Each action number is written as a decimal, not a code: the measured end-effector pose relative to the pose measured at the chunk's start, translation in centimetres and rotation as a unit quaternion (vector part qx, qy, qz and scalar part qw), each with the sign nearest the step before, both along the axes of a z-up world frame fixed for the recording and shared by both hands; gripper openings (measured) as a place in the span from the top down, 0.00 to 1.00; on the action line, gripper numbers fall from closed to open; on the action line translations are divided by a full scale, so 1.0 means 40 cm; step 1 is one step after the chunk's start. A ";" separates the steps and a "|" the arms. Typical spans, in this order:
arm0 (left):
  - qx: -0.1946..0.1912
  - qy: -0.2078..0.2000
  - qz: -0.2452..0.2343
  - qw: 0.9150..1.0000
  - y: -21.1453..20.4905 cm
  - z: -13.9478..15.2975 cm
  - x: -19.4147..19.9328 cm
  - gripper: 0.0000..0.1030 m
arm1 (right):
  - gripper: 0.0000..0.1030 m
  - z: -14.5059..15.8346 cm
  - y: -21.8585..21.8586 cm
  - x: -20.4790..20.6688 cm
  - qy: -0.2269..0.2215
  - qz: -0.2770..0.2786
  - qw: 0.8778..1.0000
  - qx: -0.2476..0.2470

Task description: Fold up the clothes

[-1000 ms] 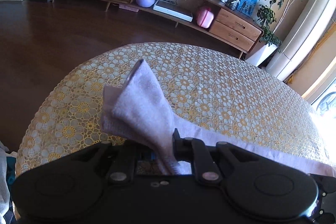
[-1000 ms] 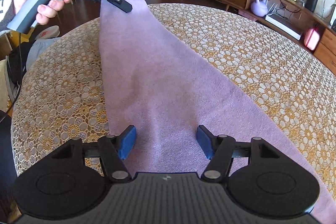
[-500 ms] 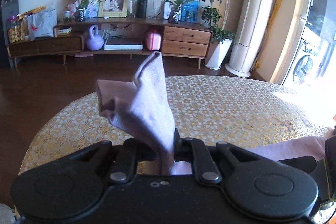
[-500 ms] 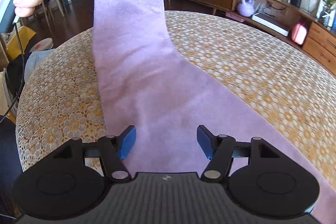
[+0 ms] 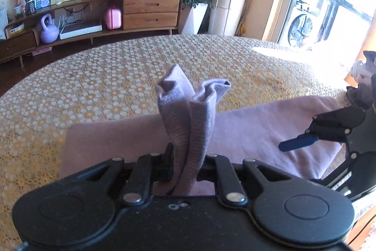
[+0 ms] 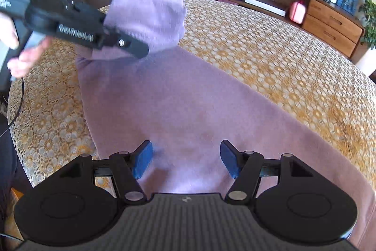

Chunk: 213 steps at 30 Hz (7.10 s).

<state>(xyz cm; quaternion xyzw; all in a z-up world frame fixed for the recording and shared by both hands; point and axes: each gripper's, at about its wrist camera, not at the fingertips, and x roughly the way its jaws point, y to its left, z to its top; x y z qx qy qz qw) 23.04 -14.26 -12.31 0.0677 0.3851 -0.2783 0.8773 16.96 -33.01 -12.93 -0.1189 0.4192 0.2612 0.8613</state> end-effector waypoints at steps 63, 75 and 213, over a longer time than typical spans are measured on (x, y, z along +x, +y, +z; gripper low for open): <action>0.062 -0.097 -0.177 0.977 -0.231 -0.017 -0.169 0.00 | 0.36 0.016 -0.547 -0.173 0.055 -0.364 0.919 0.139; 0.065 -0.152 -0.320 0.933 -0.546 -0.087 -0.326 0.00 | 0.68 -0.012 -0.532 -0.150 0.069 -0.380 0.909 0.154; 0.028 -0.078 -0.147 0.986 0.161 -0.059 -0.025 0.00 | 0.40 0.077 0.182 0.187 0.005 -0.218 0.972 -0.081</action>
